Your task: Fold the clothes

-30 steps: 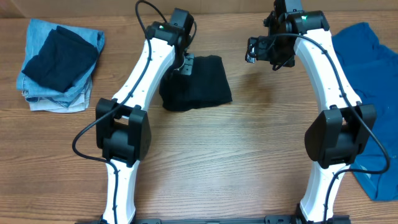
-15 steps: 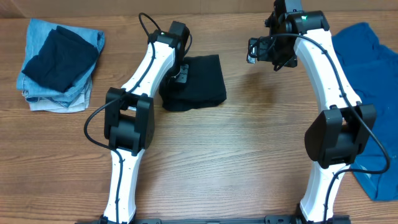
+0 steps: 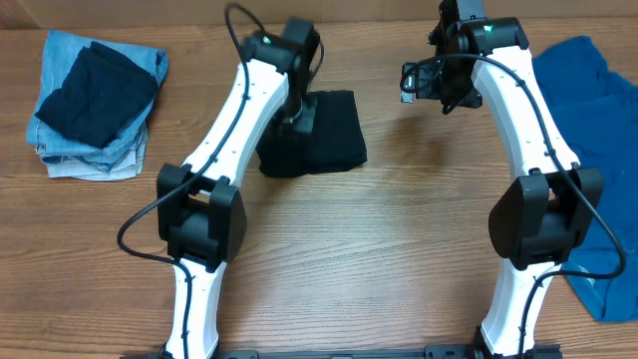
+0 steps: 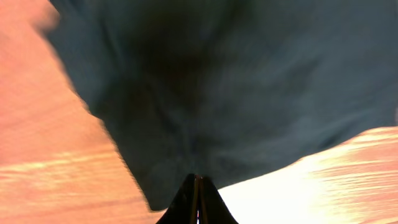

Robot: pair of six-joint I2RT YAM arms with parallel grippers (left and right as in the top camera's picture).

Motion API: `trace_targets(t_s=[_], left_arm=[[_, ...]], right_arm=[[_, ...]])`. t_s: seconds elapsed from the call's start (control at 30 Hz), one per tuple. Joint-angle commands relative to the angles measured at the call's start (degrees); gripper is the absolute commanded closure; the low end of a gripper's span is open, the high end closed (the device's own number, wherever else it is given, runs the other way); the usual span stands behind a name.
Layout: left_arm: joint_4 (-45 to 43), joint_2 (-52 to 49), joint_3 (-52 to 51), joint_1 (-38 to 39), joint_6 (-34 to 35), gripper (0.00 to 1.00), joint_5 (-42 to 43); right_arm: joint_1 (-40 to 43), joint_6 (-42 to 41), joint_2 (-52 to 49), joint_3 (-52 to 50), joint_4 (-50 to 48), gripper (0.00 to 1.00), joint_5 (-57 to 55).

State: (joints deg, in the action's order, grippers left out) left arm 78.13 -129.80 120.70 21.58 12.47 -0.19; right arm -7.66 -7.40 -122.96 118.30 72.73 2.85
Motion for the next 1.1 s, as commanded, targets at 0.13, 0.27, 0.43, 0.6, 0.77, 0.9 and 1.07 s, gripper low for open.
trace_targets(t_s=[0.13,0.27,0.43,0.6,0.77,0.9,1.07], left_arm=[[-14.9,-0.4,-20.3,-0.2,1.0,0.96,1.1],[-12.3,0.0,-15.1,-0.1,0.9,0.96,2.0],[-2.7,0.6,4.2,0.2,0.8,0.96,2.1],[-8.5,0.5,2.7,-1.5,3.4,0.94,-10.8],[-16.9,0.5,-4.1,-3.8,3.4,0.94,-11.0],[-20.7,0.5,-7.8,-5.2,3.4,0.95,-10.9],[-34.1,0.4,-20.6,-5.2,3.1,0.94,-11.1]], right_arm=[[2.7,0.3,2.0,0.9,0.6,0.00,-1.6],[2.9,0.3,2.0,0.9,0.6,0.00,-1.6],[2.9,0.3,2.0,0.9,0.6,0.00,-2.9],[2.9,0.3,2.0,0.9,0.7,0.00,-10.6],[2.9,0.3,2.0,0.9,0.7,0.00,-10.6],[2.9,0.3,2.0,0.9,0.7,0.00,-10.5],[2.9,0.3,2.0,0.9,0.7,0.00,-10.5]])
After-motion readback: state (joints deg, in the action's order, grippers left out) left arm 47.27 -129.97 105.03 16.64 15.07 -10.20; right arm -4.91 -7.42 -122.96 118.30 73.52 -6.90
